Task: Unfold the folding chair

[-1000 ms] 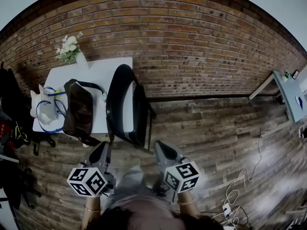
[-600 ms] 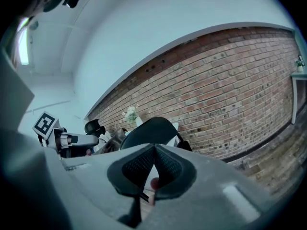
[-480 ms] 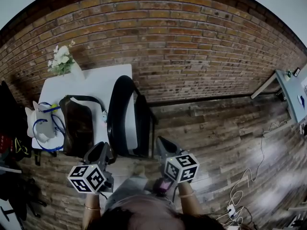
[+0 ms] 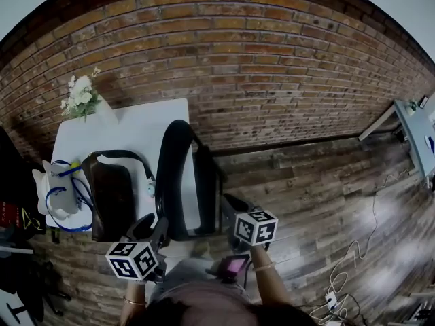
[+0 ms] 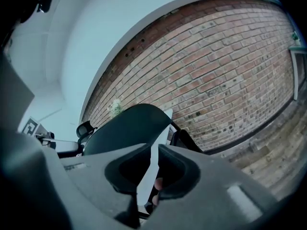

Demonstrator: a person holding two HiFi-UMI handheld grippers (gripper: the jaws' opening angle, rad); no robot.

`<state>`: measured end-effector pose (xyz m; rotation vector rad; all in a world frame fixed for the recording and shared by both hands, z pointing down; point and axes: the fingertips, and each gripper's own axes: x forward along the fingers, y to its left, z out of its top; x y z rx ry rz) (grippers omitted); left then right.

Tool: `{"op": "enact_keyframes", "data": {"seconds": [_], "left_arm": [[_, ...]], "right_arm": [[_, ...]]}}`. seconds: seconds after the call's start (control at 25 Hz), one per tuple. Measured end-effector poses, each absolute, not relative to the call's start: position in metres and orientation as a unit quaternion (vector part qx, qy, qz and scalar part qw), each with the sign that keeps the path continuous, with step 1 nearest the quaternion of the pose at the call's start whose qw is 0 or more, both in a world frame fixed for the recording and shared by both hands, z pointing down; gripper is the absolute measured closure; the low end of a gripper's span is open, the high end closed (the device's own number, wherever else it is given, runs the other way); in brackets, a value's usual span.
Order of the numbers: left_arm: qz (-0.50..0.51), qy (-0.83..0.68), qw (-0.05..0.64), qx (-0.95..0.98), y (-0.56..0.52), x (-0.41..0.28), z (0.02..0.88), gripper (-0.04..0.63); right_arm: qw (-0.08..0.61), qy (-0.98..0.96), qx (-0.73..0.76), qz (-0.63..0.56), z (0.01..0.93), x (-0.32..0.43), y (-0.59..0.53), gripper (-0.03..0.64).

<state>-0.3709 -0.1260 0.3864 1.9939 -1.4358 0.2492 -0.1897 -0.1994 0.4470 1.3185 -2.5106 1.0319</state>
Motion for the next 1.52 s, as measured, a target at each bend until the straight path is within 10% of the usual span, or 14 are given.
{"op": "enact_keyframes", "data": {"seconds": [1.52], "left_arm": [[0.166, -0.455, 0.369, 0.793, -0.155, -0.34, 0.426, 0.467]], "right_arm": [[-0.008, -0.729, 0.288, 0.621, 0.61, -0.27, -0.281, 0.446]]}}
